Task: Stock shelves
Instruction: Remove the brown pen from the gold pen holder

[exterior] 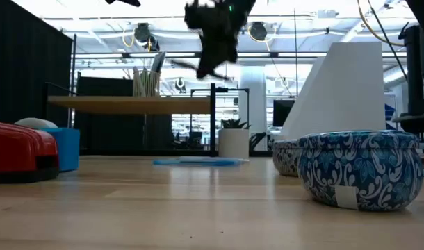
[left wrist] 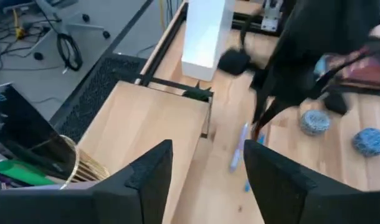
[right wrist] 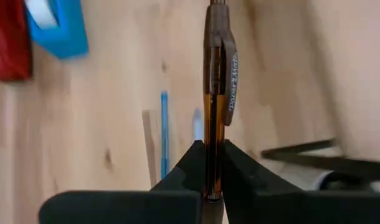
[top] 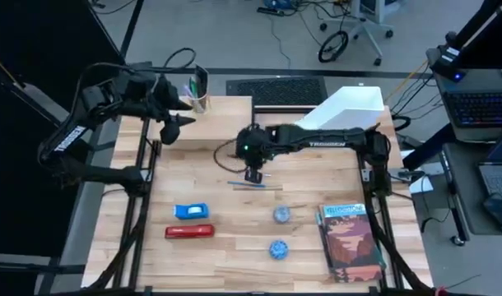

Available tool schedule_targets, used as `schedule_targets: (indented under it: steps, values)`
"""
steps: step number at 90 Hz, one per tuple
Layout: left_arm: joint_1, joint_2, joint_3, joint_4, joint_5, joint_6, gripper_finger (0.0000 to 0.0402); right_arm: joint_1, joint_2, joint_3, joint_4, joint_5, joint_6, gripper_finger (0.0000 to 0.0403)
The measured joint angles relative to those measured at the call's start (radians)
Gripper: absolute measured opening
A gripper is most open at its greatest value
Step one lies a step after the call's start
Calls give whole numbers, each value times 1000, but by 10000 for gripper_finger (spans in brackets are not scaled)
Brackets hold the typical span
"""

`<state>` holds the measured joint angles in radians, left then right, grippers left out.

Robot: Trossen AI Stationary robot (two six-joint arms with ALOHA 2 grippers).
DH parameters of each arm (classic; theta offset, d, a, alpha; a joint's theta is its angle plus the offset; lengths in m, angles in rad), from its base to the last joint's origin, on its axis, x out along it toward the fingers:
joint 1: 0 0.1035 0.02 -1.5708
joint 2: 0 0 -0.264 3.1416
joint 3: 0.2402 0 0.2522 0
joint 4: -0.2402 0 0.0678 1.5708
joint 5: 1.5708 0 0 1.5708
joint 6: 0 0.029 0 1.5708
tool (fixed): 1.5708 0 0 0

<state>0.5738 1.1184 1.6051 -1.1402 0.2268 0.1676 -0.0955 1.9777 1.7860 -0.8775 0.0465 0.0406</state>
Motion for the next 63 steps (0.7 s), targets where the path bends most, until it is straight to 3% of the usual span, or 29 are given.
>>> schedule_targets:
  steps: [10,36,63]
  values:
    - [1,-9,0,-2,0,-5,187,22,1,-138,51,0,20,9]
    - [1,-8,0,-2,0,-5,187,50,2,-399,387,5,55,11]
    - [1,-6,0,2,0,-5,187,30,2,-476,511,60,63,71]
